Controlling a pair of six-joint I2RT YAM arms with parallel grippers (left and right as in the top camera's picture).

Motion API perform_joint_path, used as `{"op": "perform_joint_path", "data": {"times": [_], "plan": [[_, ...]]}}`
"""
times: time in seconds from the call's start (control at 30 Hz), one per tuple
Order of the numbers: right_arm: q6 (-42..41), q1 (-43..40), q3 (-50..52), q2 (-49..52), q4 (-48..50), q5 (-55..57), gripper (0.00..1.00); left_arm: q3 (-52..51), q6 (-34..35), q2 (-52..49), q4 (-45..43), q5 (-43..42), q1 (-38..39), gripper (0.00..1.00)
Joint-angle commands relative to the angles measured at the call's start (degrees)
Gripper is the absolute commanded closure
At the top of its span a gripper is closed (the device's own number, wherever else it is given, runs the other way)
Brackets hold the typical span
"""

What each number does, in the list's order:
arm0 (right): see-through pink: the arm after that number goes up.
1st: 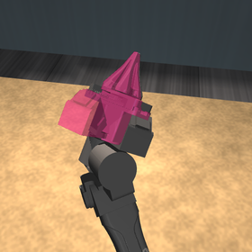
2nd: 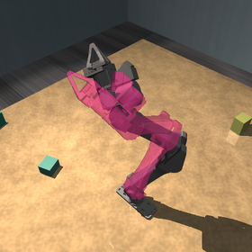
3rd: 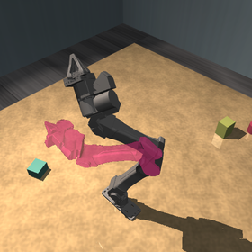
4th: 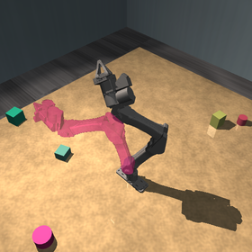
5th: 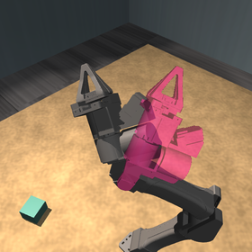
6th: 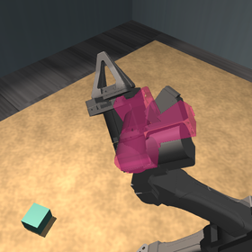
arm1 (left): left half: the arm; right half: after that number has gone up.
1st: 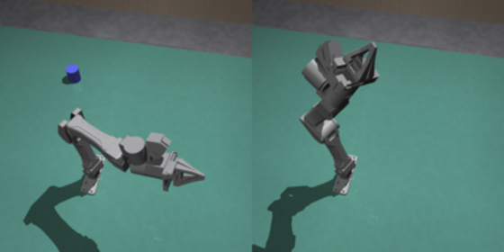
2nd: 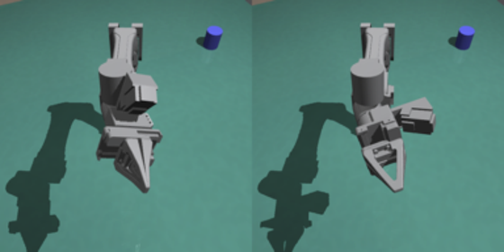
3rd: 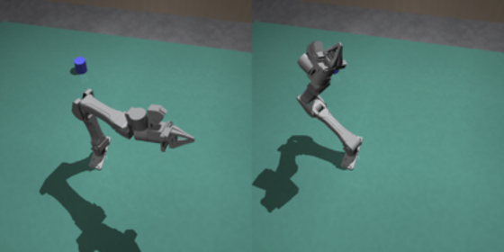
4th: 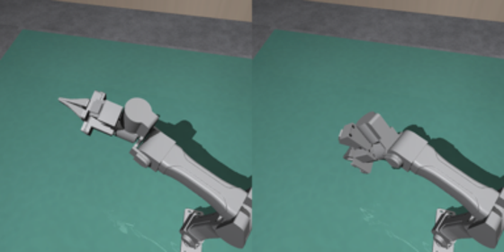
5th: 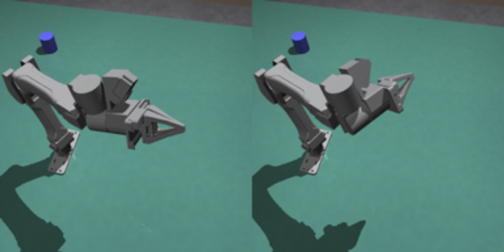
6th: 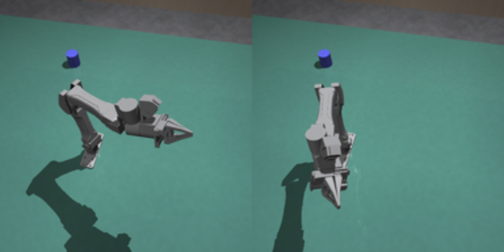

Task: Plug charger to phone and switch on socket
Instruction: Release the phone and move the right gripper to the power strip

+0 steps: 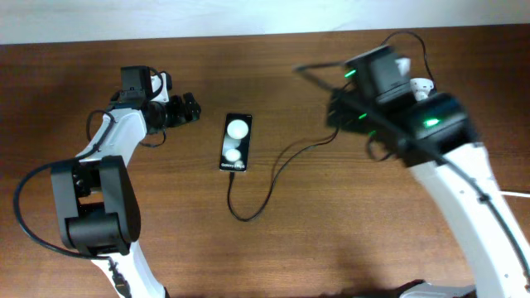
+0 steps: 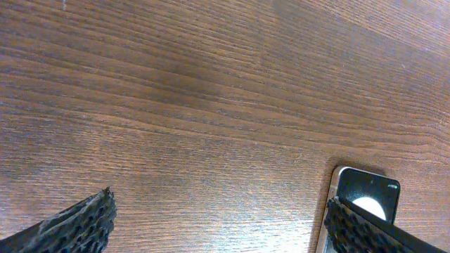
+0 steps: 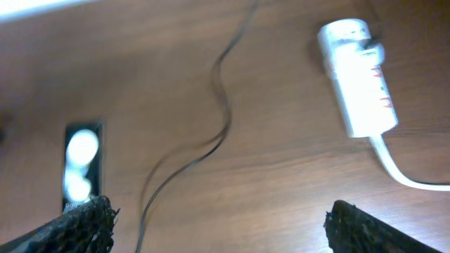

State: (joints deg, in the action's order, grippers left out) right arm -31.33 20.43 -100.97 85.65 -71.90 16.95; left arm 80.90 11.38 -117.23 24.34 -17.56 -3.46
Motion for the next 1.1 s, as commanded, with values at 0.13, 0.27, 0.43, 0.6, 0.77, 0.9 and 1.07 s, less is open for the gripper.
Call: {"op": "perform_joint_path", "data": {"times": [0.13,0.27,0.43,0.6,0.77,0.9,1.07], "plan": [[1.11,-19.89,-0.46,5.9,-3.04,-0.26,0.01,0.94,-0.5,1.01,-0.07,-0.42,-0.07,0.01],[1.11,-23.47,-0.44,13.44,-5.95,-0.24,0.01,0.94,-0.5,1.01,-0.07,-0.42,-0.07,0.01],[1.11,-23.52,-0.44,21.97,-5.92,1.7,0.01,0.94,-0.5,1.01,-0.07,-0.42,-0.07,0.01],[1.11,-27.69,-0.44,26.58,-4.13,2.38,0.01,0.94,-0.5,1.01,-0.07,-0.42,-0.07,0.01],[1.11,-34.45,-0.44,26.97,-3.34,3.21,0.02,0.94,-0.5,1.01,-0.07,-0.42,-0.07,0.01],[1.09,-38.18,-0.44,27.34,0.2,3.17,0.01,0.94,-0.5,1.01,-0.07,-0.42,-0.07,0.01],[1.11,-39.85,-0.44,27.36,8.66,2.97,0.01,0.94,-0.5,1.01,-0.07,-0.42,-0.07,0.01]]}}
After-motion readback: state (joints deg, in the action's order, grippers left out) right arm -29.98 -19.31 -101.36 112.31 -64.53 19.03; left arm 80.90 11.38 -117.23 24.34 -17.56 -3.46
